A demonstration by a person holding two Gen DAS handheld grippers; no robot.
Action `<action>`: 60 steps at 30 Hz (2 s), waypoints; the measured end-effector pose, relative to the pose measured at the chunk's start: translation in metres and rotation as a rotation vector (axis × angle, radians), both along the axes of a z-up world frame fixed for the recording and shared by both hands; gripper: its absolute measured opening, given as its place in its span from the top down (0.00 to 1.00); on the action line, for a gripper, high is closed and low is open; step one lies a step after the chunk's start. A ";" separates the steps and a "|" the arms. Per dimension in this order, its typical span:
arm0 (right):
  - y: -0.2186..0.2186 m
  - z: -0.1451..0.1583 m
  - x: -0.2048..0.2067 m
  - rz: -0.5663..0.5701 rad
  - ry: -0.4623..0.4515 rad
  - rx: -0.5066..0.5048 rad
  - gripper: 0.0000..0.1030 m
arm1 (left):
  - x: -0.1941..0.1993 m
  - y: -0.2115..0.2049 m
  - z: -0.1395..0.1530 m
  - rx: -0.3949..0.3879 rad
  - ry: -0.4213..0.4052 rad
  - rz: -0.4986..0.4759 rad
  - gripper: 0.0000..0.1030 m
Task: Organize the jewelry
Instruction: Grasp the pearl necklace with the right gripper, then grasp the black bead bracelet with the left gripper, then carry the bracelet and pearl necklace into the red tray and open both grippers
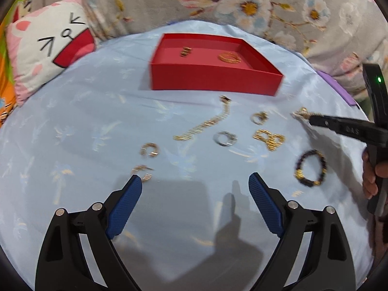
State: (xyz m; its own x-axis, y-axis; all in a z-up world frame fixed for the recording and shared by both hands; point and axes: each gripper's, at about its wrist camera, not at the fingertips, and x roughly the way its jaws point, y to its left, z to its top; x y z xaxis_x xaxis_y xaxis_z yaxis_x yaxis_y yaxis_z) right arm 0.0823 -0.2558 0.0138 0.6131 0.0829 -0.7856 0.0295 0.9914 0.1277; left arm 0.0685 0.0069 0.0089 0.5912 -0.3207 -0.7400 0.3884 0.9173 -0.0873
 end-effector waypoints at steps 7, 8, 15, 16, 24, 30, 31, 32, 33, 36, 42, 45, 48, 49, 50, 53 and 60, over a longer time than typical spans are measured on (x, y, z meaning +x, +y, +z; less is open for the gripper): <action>0.001 0.022 -0.050 -0.096 -0.061 -0.026 0.91 | -0.014 -0.058 0.011 0.032 0.001 -0.110 0.16; 0.000 0.022 -0.055 -0.105 -0.063 -0.018 0.91 | -0.013 -0.068 0.009 0.035 0.014 -0.128 0.17; -0.006 0.013 -0.078 -0.132 -0.051 0.017 0.91 | -0.009 -0.117 -0.009 0.077 0.071 -0.215 0.34; -0.007 0.012 -0.079 -0.131 -0.051 0.021 0.91 | -0.008 -0.121 -0.010 0.089 0.059 -0.209 0.34; -0.015 0.004 -0.077 -0.123 -0.044 0.062 0.91 | -0.007 -0.126 -0.008 0.120 0.016 -0.190 0.75; -0.020 0.004 -0.078 -0.136 -0.046 0.079 0.91 | -0.005 -0.122 -0.006 0.082 0.051 -0.225 0.93; -0.020 0.005 -0.078 -0.135 -0.049 0.080 0.91 | -0.006 -0.121 -0.006 0.072 0.056 -0.232 0.93; -0.019 0.006 -0.079 -0.134 -0.053 0.078 0.91 | -0.007 -0.119 -0.004 0.058 0.062 -0.238 0.93; -0.018 0.009 -0.080 -0.130 -0.060 0.079 0.91 | -0.008 -0.118 -0.001 0.047 0.064 -0.243 0.93; -0.013 0.019 -0.082 -0.115 -0.083 0.085 0.91 | -0.009 -0.111 0.010 0.018 0.054 -0.251 0.93; 0.000 0.048 -0.077 -0.069 -0.130 0.057 0.91 | -0.002 -0.093 0.044 -0.020 0.010 -0.258 0.93; 0.008 0.064 -0.063 -0.032 -0.151 0.025 0.91 | 0.011 -0.081 0.068 -0.046 -0.026 -0.247 0.93; 0.016 0.083 -0.044 0.008 -0.188 0.001 0.91 | 0.031 -0.067 0.098 -0.067 -0.089 -0.218 0.93; 0.018 0.090 -0.035 0.013 -0.209 -0.010 0.91 | 0.040 -0.062 0.109 -0.077 -0.112 -0.211 0.93; 0.019 0.096 -0.027 0.014 -0.224 -0.017 0.91 | 0.049 -0.059 0.117 -0.083 -0.129 -0.202 0.93; 0.021 0.110 0.007 0.026 -0.259 0.017 0.91 | 0.081 -0.055 0.135 -0.083 -0.178 -0.166 0.93; 0.031 0.093 0.101 0.046 -0.203 0.086 0.91 | 0.163 -0.065 0.118 -0.064 -0.159 -0.105 0.93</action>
